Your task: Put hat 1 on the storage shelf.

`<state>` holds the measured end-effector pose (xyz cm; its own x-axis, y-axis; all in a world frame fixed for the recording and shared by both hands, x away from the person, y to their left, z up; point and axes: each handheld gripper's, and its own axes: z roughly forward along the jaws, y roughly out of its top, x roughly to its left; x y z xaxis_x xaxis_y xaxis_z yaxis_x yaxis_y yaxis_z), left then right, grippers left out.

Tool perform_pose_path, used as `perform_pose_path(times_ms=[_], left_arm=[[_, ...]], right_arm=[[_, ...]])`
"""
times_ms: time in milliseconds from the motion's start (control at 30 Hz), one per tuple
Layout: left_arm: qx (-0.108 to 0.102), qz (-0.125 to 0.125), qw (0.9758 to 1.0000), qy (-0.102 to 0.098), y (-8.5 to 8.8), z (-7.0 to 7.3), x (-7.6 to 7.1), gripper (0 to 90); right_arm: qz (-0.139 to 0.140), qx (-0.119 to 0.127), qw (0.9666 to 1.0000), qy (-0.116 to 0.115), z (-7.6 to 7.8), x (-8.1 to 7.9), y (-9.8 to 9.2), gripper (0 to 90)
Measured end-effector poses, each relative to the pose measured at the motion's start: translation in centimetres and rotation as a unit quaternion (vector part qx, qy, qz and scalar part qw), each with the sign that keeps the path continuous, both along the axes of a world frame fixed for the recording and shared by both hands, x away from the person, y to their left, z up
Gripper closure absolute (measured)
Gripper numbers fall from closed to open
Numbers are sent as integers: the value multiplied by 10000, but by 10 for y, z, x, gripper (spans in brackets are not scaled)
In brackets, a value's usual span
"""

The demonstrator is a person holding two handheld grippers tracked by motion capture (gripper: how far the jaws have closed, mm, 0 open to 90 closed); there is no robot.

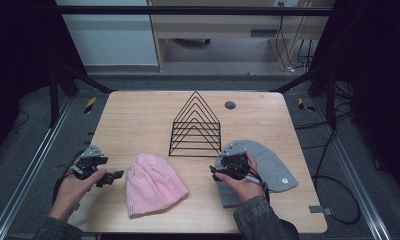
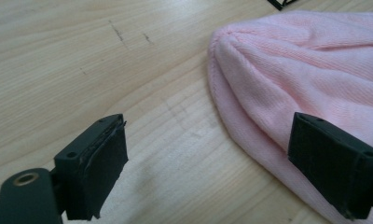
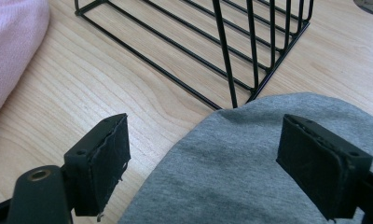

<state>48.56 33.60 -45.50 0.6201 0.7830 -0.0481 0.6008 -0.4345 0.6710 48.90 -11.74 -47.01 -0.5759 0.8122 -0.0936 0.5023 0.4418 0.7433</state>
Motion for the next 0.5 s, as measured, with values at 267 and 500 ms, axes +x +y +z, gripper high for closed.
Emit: perform_pose_path(times_ms=[267, 500], left_arm=[[-82, -241, 9995, 169, -28, 30, 20, 120], [147, -287, 9994, 141, -47, 47, 30, 100]], right_arm=[[-36, 108, 9999, -87, 3, -4, -3, 206], [-240, -14, 9996, -146, 5, -5, -11, 220]])
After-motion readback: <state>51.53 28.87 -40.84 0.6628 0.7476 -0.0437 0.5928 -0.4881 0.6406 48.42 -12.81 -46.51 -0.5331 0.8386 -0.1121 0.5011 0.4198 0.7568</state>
